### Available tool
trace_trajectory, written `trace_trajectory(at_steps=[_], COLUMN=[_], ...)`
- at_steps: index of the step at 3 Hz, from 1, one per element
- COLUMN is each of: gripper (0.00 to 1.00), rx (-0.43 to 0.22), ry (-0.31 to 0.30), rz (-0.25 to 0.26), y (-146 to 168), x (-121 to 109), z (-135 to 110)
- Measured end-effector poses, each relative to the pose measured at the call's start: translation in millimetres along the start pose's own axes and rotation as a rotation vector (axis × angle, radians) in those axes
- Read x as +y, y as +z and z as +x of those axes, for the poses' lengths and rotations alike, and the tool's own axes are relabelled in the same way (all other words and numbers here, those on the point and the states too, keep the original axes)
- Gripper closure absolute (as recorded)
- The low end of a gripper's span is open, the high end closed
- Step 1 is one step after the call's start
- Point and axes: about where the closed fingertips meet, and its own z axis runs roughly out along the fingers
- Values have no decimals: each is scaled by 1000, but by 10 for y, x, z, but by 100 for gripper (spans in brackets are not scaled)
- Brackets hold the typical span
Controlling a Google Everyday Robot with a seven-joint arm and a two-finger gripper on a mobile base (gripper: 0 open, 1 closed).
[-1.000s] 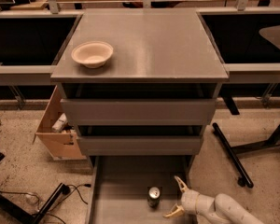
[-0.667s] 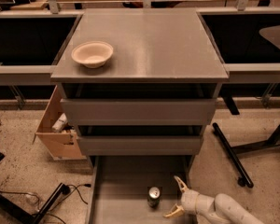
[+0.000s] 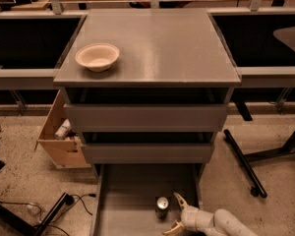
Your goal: Pick green can from bottom drawer and place on counter
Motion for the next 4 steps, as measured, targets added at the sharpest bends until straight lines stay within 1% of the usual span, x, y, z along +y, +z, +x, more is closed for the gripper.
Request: trace_trajectory(at_steps=[1, 2, 3, 4], gripper=[0, 18, 42, 73], rx=[-19, -12, -12, -12], ry=[11, -6, -7, -7], rz=[-20, -32, -35, -35], y=[241, 400, 420, 420], x=[-50, -161, -164, -164], z=[52, -56, -66, -66])
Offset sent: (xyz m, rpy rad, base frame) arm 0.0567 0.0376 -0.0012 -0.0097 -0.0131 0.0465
